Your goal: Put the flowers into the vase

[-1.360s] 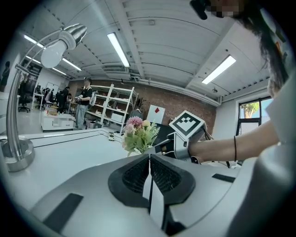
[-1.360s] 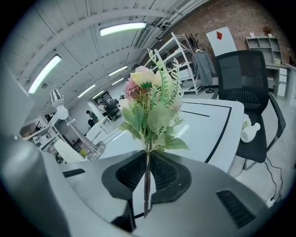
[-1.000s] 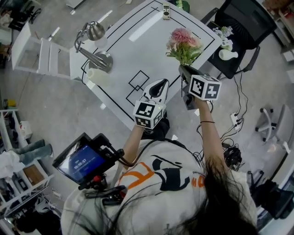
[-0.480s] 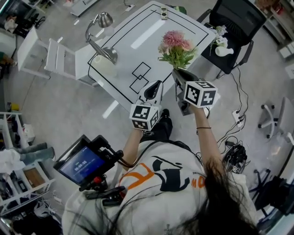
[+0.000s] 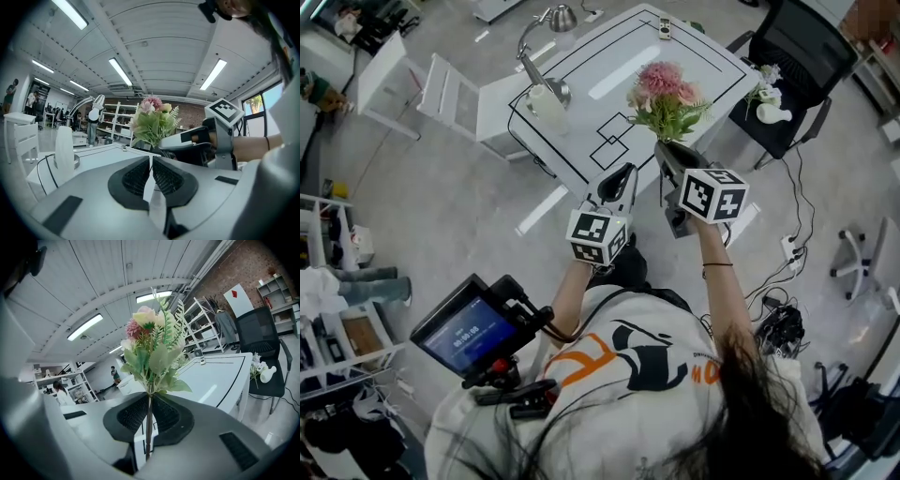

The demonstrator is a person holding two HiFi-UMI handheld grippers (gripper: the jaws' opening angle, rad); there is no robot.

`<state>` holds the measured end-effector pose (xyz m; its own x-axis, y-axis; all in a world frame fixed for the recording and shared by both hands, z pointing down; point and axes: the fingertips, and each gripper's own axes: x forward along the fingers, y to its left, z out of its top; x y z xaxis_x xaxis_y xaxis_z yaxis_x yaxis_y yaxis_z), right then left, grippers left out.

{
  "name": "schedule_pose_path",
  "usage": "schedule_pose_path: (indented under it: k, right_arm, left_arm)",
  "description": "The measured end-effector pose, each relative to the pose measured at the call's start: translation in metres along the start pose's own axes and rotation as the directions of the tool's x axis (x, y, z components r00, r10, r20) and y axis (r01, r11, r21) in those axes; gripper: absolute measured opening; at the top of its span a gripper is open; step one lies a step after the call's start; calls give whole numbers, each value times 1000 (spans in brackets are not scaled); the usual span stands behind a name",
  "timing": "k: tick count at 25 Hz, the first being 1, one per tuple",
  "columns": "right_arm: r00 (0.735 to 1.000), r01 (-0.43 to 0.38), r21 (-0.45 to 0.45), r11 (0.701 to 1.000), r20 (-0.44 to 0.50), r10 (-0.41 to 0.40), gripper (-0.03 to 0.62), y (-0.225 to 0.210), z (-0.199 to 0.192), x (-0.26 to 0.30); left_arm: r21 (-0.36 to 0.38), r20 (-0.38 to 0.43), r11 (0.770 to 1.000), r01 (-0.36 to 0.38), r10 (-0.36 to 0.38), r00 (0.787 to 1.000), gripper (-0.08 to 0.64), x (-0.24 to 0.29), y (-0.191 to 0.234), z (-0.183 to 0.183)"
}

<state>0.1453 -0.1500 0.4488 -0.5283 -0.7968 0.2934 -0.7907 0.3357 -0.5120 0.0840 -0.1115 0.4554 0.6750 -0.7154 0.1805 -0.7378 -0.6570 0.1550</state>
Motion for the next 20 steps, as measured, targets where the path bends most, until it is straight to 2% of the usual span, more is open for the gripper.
schedule_pose_path:
  k: [3,12,16,20]
  right_arm:
    - [1000,-17,4,1000,5,17,38,11,1,10]
    - [1000,-23,-16,1000,15,24,38,26,10,56]
    - [997,-58,-62,996,40,60,38,39,16,70]
    - [991,-121,-114,986,42,126,38,60,22,85]
  left_arm:
    - [2,24,1000,16,-16,1000,37,-6,8,7]
    - [17,17,1000,-20,19,1000,41,-2,73,16]
    - [9,32,998,-56,56,998,54,0,110,22]
    - [-14,66,992,-128,129,990,60,-2,151,31]
